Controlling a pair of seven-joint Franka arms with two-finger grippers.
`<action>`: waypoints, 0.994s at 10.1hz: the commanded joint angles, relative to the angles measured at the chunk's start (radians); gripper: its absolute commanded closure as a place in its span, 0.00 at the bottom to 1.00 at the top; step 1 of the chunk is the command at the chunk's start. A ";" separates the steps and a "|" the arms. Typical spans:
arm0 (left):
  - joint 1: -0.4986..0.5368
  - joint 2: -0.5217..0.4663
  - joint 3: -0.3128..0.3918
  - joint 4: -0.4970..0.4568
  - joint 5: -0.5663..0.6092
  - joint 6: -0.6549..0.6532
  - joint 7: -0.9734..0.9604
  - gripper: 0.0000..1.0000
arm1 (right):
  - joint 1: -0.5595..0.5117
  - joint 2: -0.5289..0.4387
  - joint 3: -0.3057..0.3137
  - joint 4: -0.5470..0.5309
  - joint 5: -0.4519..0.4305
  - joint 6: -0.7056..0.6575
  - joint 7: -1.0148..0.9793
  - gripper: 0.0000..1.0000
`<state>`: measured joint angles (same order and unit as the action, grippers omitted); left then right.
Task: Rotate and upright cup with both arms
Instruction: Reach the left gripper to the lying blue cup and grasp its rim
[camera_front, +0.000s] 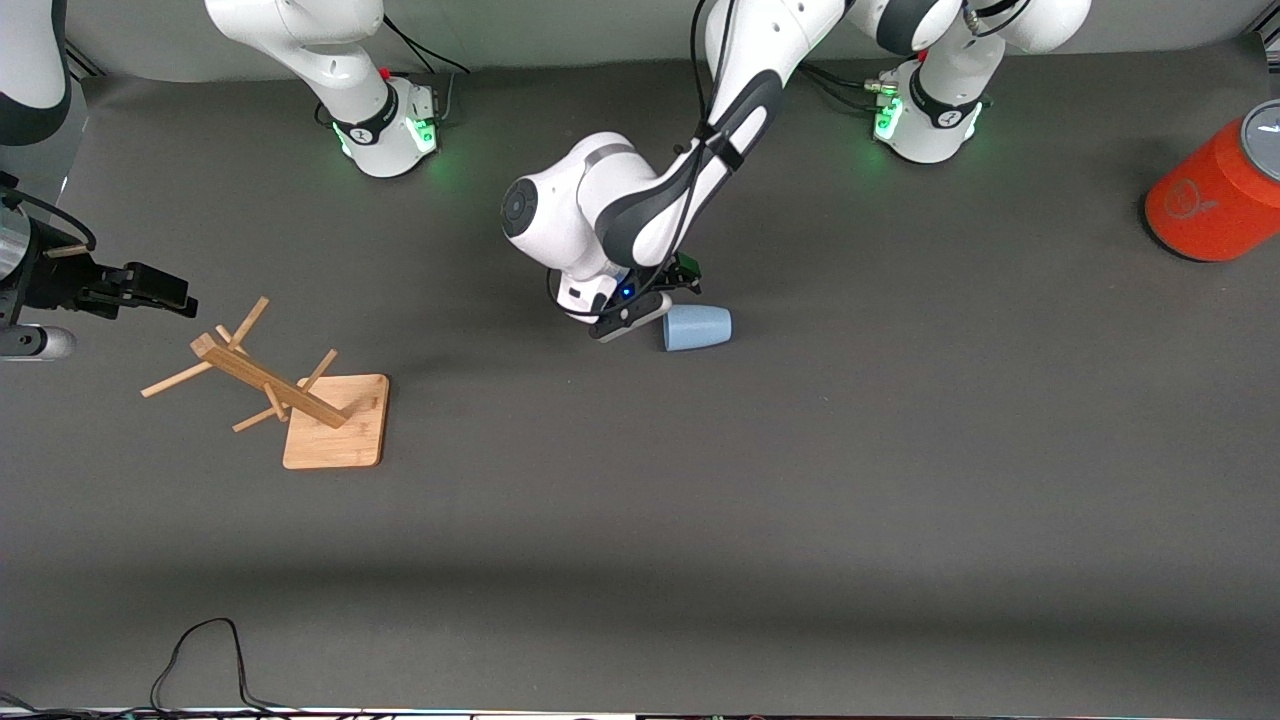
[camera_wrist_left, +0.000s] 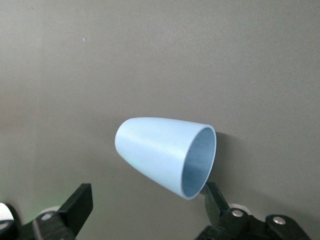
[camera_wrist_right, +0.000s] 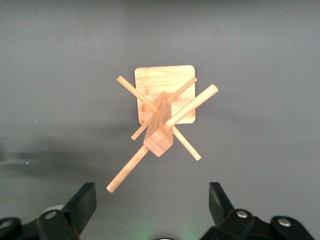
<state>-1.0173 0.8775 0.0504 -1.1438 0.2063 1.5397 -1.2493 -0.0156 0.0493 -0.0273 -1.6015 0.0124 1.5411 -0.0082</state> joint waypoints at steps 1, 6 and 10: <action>-0.017 0.052 0.017 0.049 0.027 -0.032 -0.013 0.00 | 0.002 -0.026 -0.002 -0.023 -0.005 0.010 -0.006 0.00; -0.021 0.066 0.017 0.045 0.028 -0.030 0.001 1.00 | 0.006 -0.031 -0.002 -0.025 -0.005 0.005 0.011 0.00; -0.023 0.055 0.017 0.045 0.044 -0.055 0.030 1.00 | 0.005 -0.022 -0.002 -0.023 -0.003 0.011 0.005 0.00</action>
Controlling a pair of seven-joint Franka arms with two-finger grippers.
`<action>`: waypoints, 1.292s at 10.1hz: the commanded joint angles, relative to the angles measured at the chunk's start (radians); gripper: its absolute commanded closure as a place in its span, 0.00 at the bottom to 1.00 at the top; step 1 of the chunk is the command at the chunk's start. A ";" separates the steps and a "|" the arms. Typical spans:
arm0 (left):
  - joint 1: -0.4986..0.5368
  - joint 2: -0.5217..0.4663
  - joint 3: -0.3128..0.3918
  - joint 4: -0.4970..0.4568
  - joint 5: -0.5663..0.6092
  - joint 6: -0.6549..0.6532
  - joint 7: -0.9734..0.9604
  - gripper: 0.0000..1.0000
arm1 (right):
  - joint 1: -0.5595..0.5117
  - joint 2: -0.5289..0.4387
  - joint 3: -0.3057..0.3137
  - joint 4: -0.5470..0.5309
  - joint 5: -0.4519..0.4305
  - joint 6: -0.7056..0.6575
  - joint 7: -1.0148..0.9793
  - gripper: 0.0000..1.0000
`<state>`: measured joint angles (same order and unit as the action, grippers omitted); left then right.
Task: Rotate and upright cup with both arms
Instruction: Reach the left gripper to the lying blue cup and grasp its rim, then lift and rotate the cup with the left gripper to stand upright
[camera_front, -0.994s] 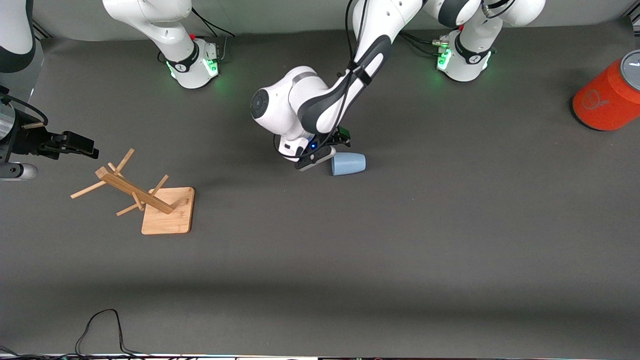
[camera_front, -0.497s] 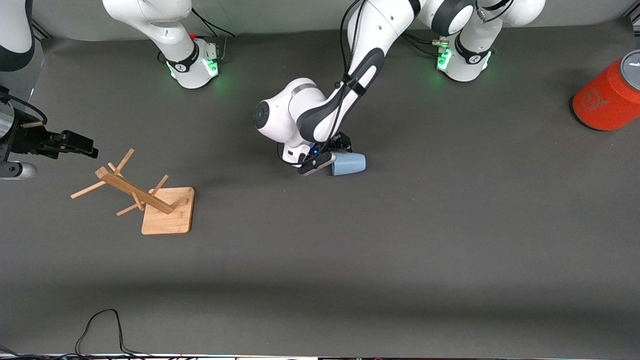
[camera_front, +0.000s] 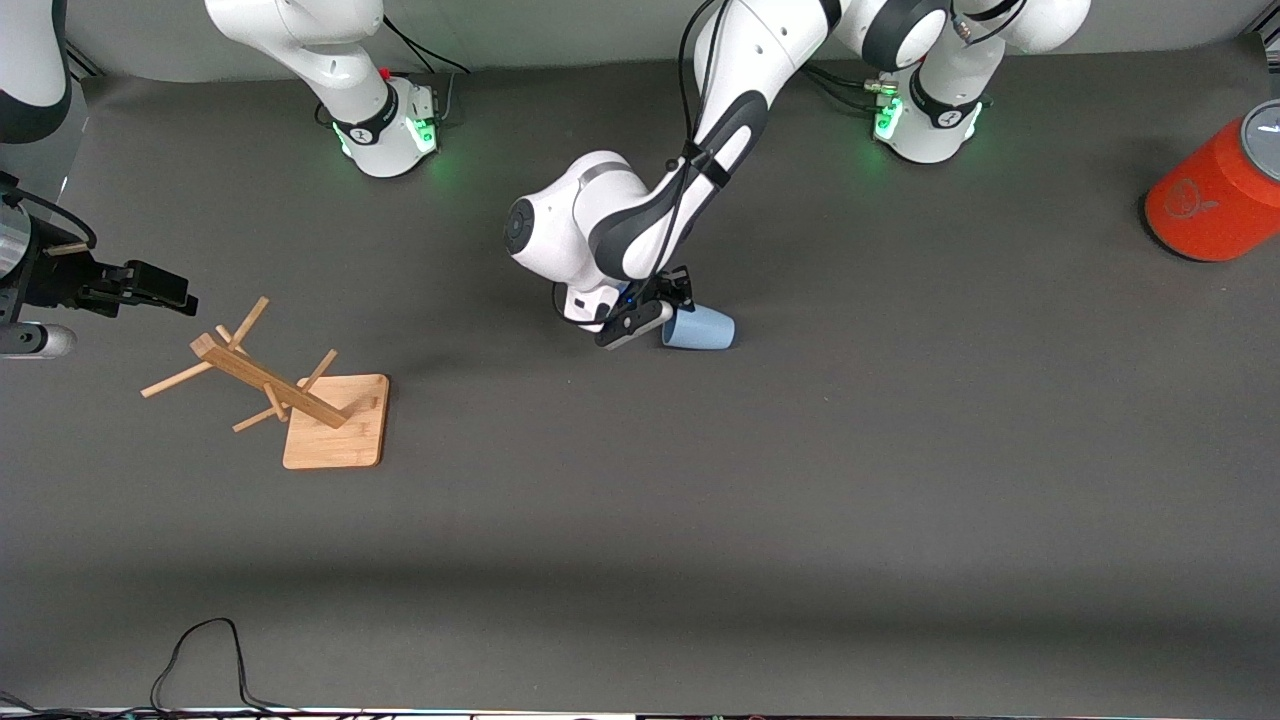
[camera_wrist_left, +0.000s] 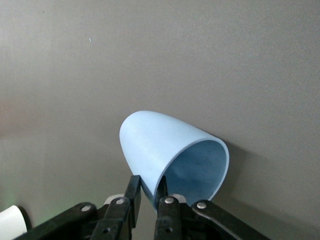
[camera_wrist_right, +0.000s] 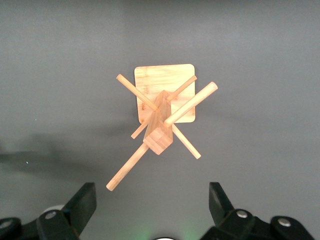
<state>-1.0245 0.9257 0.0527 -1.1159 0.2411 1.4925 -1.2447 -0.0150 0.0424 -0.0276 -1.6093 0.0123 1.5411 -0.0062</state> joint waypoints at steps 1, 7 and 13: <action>-0.013 -0.008 0.013 0.025 0.007 -0.030 0.063 1.00 | 0.004 -0.009 -0.002 -0.012 -0.003 0.010 0.002 0.00; 0.143 -0.122 0.012 0.022 -0.249 -0.074 0.489 1.00 | 0.006 0.011 0.003 0.009 -0.006 0.019 0.000 0.00; 0.256 -0.269 0.010 -0.245 -0.490 0.188 0.726 1.00 | 0.017 0.013 0.003 0.008 -0.046 0.059 -0.012 0.00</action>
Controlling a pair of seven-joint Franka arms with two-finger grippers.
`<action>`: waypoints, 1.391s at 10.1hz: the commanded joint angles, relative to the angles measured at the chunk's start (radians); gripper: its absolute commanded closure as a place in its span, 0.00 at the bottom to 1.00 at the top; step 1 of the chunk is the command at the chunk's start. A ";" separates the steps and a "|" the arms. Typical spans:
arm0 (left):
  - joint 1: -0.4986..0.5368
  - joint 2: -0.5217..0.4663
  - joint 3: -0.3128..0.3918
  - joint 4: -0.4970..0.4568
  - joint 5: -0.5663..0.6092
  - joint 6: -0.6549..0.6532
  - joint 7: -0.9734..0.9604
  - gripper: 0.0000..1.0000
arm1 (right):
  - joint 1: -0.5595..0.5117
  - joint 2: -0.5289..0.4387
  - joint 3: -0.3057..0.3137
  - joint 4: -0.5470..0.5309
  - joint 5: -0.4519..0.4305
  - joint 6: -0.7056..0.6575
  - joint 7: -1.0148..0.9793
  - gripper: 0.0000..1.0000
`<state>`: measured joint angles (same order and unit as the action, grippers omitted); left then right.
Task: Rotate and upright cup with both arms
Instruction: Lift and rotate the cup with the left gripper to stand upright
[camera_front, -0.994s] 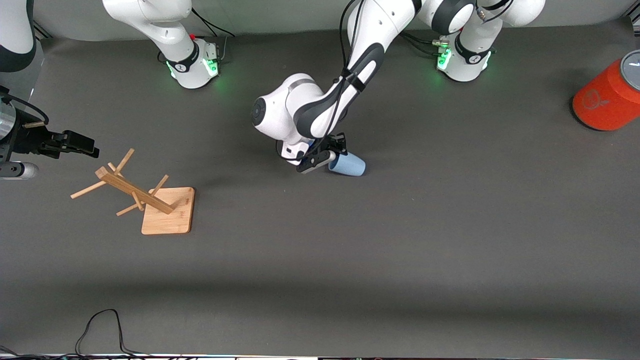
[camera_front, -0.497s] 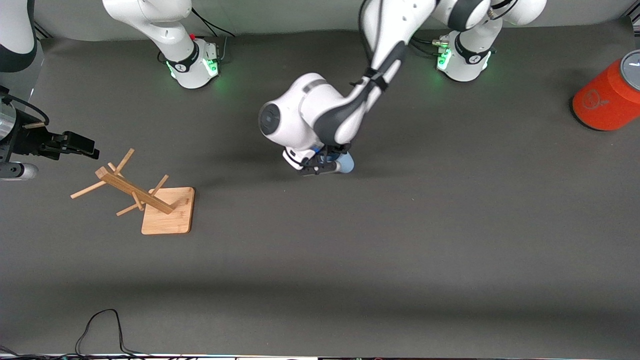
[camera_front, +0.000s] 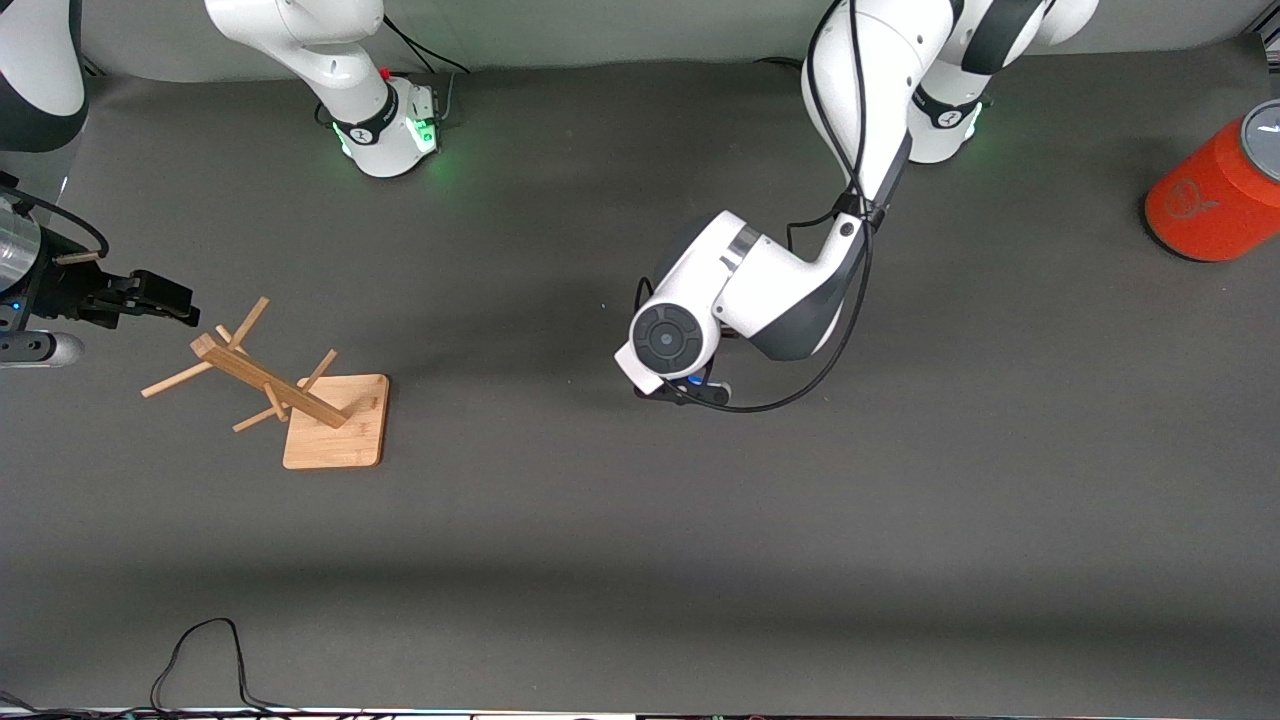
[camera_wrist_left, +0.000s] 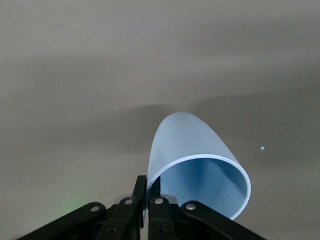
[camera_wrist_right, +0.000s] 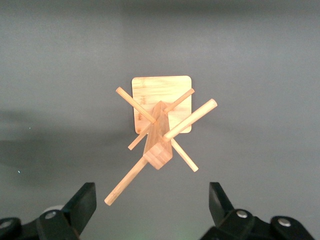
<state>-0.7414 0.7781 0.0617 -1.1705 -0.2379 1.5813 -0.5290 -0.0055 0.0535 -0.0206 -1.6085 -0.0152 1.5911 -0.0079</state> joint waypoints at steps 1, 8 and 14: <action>-0.035 -0.196 0.001 -0.319 -0.009 0.183 0.012 1.00 | 0.007 0.002 -0.004 0.008 -0.017 0.009 -0.011 0.00; -0.036 -0.247 0.003 -0.502 -0.003 0.296 0.010 0.77 | 0.007 -0.004 -0.007 0.004 -0.008 0.010 -0.009 0.00; -0.033 -0.273 0.012 -0.465 0.037 0.238 -0.003 0.00 | 0.007 -0.006 -0.007 0.002 -0.006 -0.014 -0.009 0.00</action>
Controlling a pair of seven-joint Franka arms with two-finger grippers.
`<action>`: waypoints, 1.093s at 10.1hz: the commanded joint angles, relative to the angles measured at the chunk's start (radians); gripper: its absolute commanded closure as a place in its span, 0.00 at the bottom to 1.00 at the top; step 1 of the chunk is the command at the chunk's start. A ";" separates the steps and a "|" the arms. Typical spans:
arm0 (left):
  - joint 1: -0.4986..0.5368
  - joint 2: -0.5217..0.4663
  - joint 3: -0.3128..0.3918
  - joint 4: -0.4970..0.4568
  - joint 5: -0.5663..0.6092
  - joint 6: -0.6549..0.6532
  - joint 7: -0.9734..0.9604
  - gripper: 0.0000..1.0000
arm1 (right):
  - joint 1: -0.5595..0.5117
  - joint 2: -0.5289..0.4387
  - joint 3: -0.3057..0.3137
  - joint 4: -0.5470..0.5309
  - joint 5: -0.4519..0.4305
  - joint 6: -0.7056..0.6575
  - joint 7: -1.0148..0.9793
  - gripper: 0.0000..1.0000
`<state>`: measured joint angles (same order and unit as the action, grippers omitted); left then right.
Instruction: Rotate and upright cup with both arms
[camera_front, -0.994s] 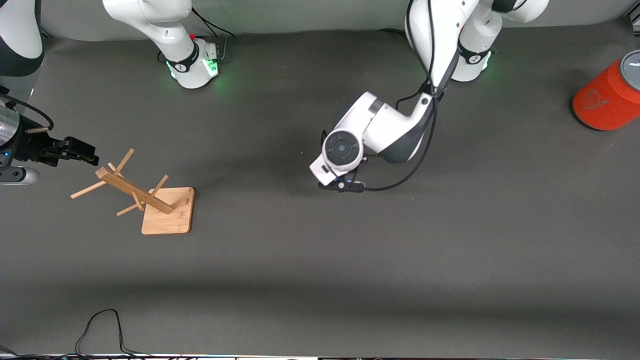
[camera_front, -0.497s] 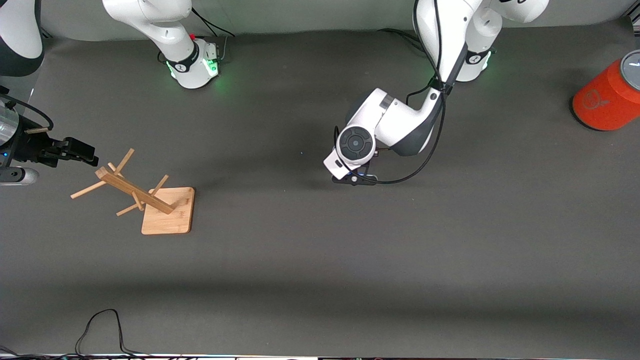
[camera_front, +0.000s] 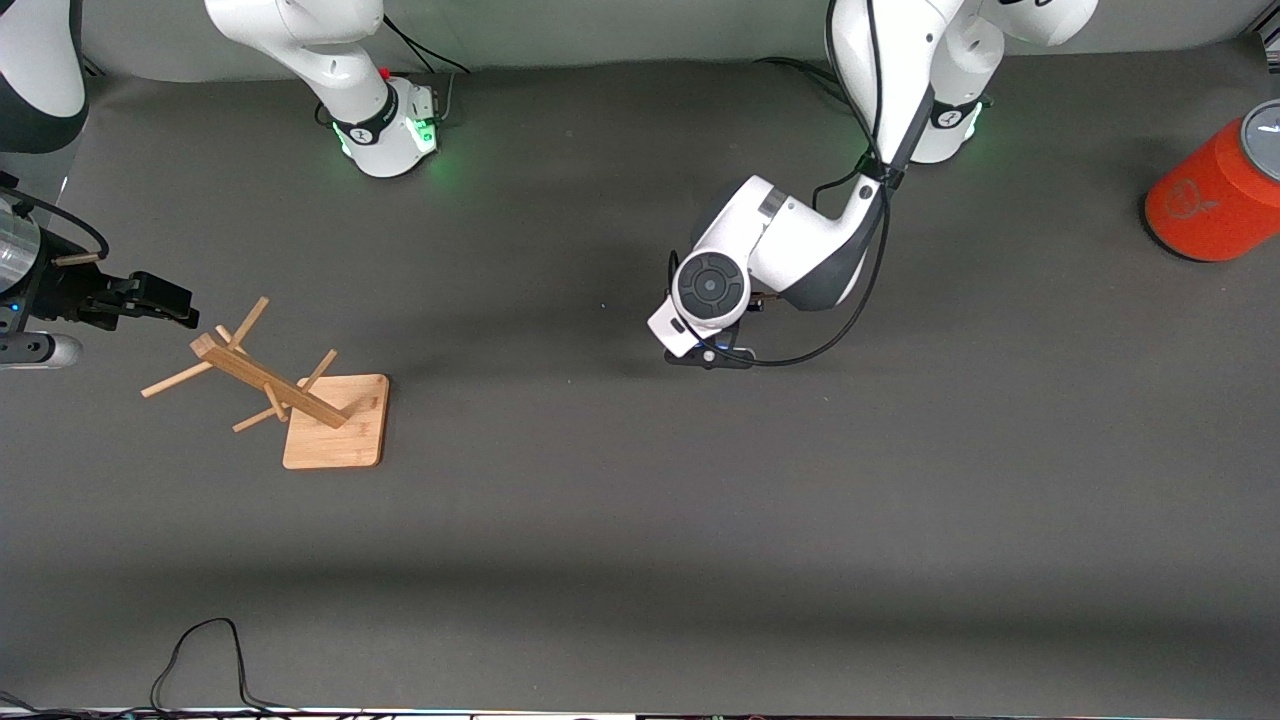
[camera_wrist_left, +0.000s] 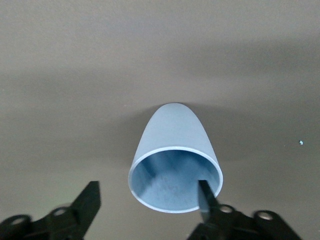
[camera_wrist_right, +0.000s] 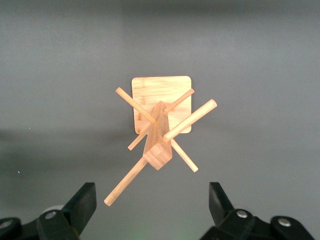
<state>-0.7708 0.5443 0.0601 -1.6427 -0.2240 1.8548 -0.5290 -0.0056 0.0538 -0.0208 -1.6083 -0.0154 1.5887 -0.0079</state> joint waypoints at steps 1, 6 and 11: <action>0.019 -0.075 0.029 0.020 0.028 -0.043 -0.003 0.00 | 0.007 -0.006 -0.007 0.002 -0.006 -0.012 -0.009 0.00; 0.094 -0.213 0.284 0.125 0.118 -0.195 0.197 0.00 | 0.007 -0.005 -0.007 0.004 -0.006 -0.012 -0.006 0.00; 0.171 -0.294 0.461 0.211 0.138 -0.361 0.434 0.00 | 0.004 -0.009 -0.010 0.011 -0.005 -0.012 0.006 0.00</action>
<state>-0.6244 0.2831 0.5157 -1.4372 -0.0972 1.5245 -0.1324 -0.0061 0.0524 -0.0252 -1.6053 -0.0153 1.5878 -0.0075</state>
